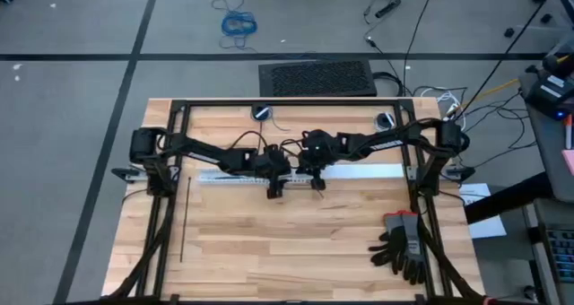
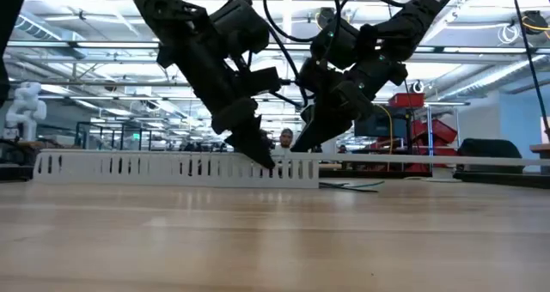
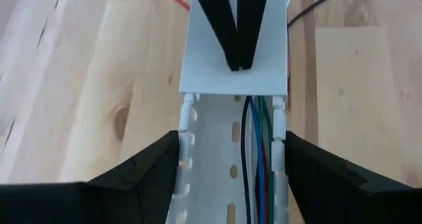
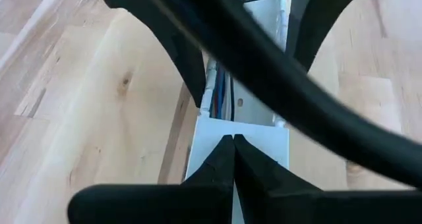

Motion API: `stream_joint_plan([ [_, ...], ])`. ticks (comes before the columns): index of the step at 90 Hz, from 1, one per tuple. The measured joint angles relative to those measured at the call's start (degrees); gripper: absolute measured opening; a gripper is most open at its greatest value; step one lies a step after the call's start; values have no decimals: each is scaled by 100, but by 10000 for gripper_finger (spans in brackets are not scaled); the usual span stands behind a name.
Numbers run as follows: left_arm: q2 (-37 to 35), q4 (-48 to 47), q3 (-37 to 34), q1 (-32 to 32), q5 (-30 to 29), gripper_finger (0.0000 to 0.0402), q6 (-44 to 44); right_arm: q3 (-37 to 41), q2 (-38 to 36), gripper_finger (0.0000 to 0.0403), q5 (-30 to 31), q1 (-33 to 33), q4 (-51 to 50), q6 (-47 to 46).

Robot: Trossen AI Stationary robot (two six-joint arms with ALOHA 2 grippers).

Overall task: Ziptie cables
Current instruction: Close the cable duct

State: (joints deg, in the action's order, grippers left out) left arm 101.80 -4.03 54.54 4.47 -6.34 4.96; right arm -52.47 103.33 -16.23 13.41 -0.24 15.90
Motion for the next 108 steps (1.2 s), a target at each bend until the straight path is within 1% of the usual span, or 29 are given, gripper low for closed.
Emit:
stream_joint_plan([
  [40, 72, 541, -528, 11, -110, 255, -307, -109, 157, 0, -42, -54, 75, 60],
  [74, 329, 804, -555, 13, -75, 255, -350, -968, 744, 0, -66, -142, -384, 255],
  [91, 340, 828, -555, 15, -57, 255, -382, -1215, 767, 0, 23, -190, -506, 322],
  [108, 347, 843, -552, 15, -36, 255, -453, -1492, 565, 0, 70, -244, -867, 510],
])
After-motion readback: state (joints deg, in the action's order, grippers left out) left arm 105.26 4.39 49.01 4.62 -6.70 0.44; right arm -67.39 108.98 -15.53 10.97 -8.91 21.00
